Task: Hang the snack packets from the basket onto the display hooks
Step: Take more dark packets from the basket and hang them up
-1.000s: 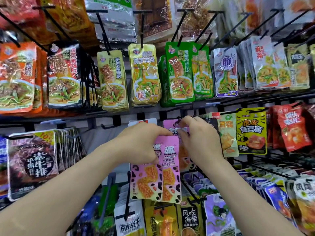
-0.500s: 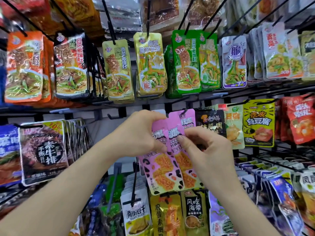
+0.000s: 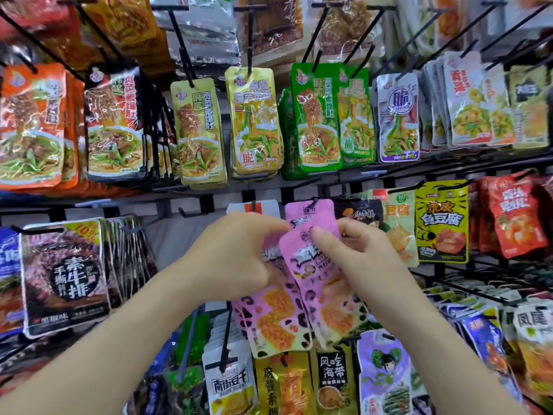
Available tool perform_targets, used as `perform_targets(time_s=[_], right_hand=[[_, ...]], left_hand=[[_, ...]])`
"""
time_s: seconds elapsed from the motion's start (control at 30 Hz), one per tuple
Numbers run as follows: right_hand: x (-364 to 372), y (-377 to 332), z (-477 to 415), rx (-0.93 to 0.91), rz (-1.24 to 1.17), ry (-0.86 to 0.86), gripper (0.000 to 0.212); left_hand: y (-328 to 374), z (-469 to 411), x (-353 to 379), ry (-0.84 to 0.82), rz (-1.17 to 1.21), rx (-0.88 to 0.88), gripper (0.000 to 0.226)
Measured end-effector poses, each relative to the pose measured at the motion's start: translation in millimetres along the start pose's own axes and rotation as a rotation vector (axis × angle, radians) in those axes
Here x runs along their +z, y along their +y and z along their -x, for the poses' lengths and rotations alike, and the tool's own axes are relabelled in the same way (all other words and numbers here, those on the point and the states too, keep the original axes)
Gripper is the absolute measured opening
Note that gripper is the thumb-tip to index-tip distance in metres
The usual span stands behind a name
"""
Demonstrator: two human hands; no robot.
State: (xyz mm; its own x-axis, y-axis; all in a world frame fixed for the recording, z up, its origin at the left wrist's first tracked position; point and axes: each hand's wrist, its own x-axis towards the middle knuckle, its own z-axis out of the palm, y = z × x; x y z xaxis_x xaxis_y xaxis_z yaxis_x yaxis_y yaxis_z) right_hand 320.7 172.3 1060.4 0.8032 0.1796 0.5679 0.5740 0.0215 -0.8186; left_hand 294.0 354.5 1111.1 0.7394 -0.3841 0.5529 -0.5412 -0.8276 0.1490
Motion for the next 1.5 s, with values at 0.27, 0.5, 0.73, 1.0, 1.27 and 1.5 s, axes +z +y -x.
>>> perform_targets(time_s=[0.27,0.5,0.73,1.0,1.27,1.5], right_hand=[[-13.1,-9.9,-16.3,-0.030,-0.220,0.287,0.029],[2.7,-8.8,-44.7,-0.012,-0.225,0.288,0.015],[1.2,0.4,-56.2,0.059,-0.283,0.298,0.006],[1.4,8.9,-61.2,0.117,-0.206,0.302,0.010],[-10.8,18.2,-56.7,-0.198,0.846,0.428,0.025],[-6.1,18.0,-58.7,-0.279,0.974,0.380,0.026]], left_hand=[[-9.2,0.6,-22.4,0.058,-0.284,-0.164,0.054],[13.7,-5.4,-14.1,-0.073,-0.281,-0.075,0.079],[16.9,-26.9,-3.6,-0.062,-0.397,-0.060,0.094],[11.5,-34.1,2.7,-0.083,-0.354,-0.097,0.096],[7.5,-35.2,6.4,-0.135,-0.314,-0.128,0.101],[0.5,-34.0,7.2,-0.165,-0.250,-0.181,0.099]])
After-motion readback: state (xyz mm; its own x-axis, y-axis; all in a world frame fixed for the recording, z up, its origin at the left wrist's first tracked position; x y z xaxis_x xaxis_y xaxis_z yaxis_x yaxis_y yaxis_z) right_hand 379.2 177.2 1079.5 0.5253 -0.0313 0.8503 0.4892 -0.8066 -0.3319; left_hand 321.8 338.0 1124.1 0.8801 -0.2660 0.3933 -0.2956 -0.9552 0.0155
